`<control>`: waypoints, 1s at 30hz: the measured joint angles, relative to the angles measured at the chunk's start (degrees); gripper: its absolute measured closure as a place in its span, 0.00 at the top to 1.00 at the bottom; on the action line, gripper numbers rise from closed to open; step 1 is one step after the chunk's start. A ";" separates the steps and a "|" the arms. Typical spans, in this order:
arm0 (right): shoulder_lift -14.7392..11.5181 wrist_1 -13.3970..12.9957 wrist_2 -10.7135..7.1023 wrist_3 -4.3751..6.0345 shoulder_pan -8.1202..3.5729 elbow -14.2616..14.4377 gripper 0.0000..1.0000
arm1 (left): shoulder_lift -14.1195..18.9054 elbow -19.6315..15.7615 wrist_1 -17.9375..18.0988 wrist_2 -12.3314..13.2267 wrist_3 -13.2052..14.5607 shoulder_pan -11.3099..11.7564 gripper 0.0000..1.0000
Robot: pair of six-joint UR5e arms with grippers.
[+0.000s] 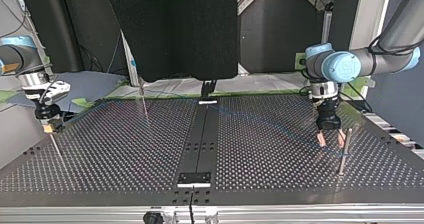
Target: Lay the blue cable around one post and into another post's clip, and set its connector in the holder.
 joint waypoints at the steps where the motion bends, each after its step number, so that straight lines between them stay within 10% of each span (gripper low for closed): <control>1: 0.01 -0.02 0.05 0.00 0.00 0.00 0.10 | 0.00 0.00 0.00 0.00 0.01 0.00 1.00; 30: 0.44 -1.92 0.32 1.49 0.36 0.05 0.10 | 0.00 -0.01 0.00 0.12 0.14 -0.04 1.00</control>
